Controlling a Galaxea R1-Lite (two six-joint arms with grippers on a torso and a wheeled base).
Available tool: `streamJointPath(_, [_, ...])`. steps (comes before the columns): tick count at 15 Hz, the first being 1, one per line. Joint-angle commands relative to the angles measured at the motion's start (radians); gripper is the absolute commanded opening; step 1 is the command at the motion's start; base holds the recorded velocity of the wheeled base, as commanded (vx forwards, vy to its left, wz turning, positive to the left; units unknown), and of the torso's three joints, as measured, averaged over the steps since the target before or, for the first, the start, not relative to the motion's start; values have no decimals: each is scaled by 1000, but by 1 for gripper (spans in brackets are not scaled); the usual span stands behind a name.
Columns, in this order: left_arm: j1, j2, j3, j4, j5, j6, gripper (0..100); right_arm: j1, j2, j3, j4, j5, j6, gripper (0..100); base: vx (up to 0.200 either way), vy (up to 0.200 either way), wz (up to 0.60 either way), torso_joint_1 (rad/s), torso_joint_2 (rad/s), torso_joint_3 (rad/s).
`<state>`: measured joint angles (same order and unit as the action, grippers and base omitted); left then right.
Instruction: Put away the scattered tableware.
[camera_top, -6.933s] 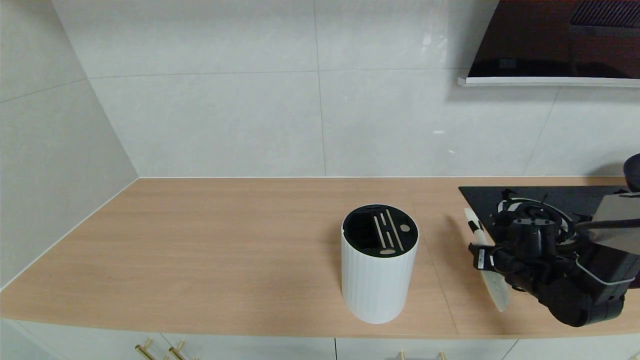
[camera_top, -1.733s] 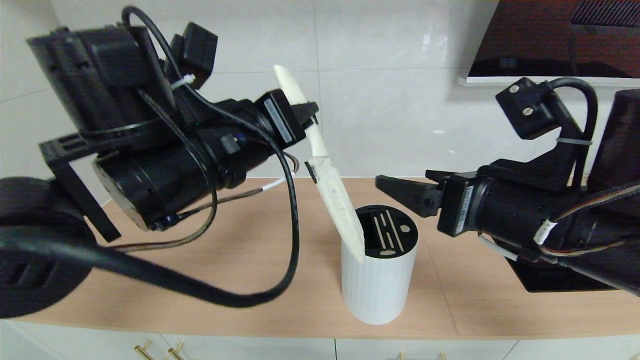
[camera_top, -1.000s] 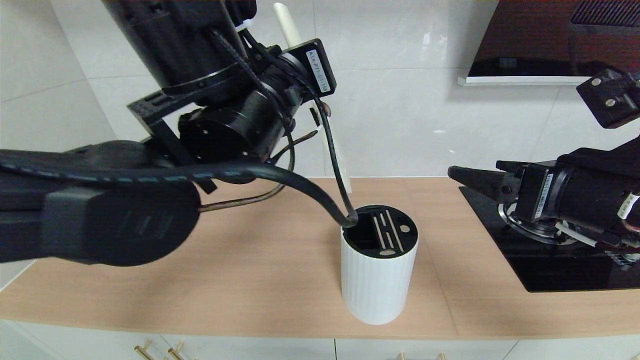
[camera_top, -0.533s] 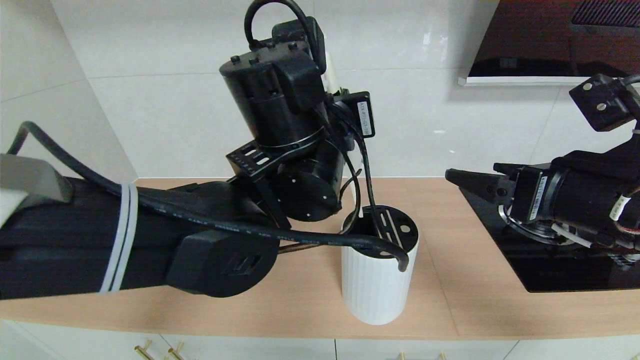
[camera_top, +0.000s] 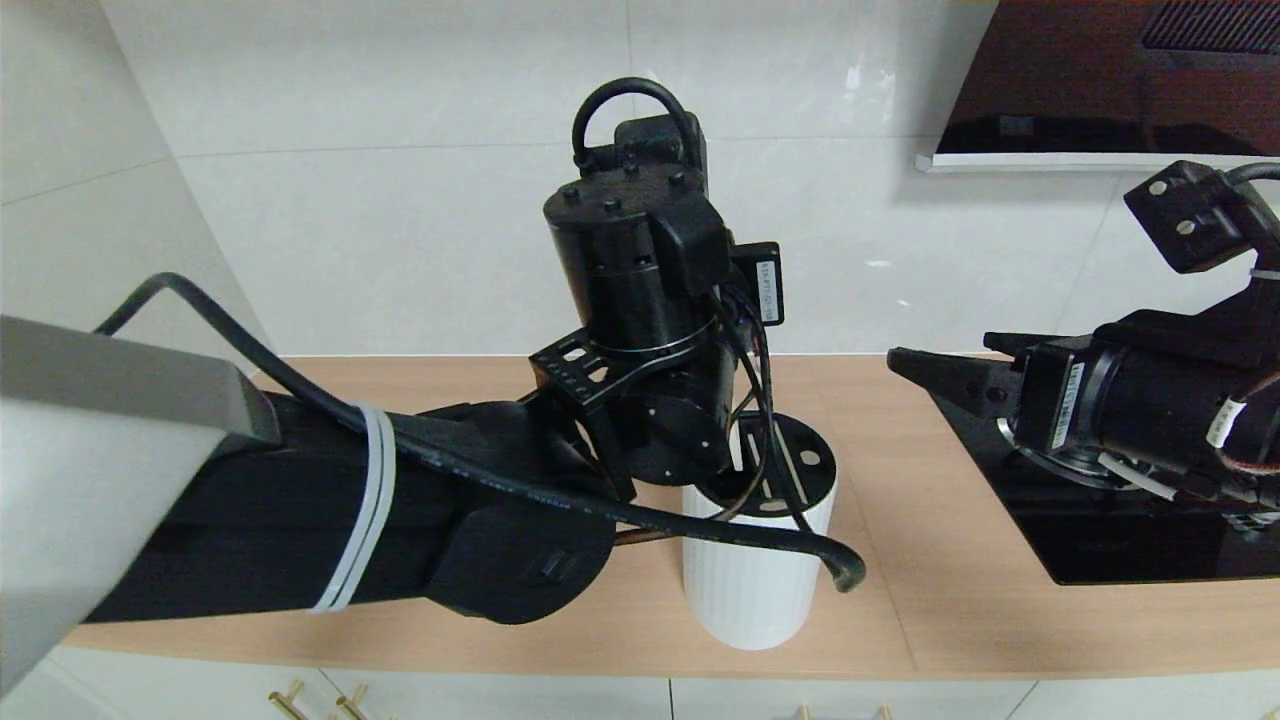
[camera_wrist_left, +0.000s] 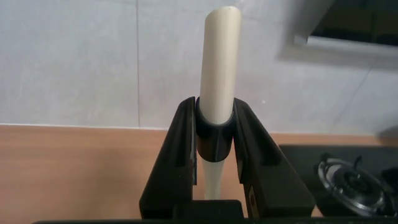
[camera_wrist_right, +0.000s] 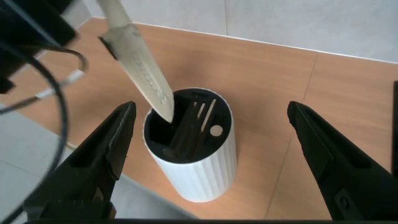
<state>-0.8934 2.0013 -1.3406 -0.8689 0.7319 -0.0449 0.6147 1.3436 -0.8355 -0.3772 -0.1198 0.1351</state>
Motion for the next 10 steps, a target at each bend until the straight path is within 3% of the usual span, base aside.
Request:
streamJointPath(1, [-9, 16, 1, -1, 0, -3, 0, 0, 3, 1, 0, 0, 0, 100, 0, 0, 0, 0, 0, 0])
streamJointPath(10, [-19, 77, 54, -1, 23, -10, 0, 0, 14, 9, -2, 0, -2, 100, 0, 0, 0, 0, 0, 0])
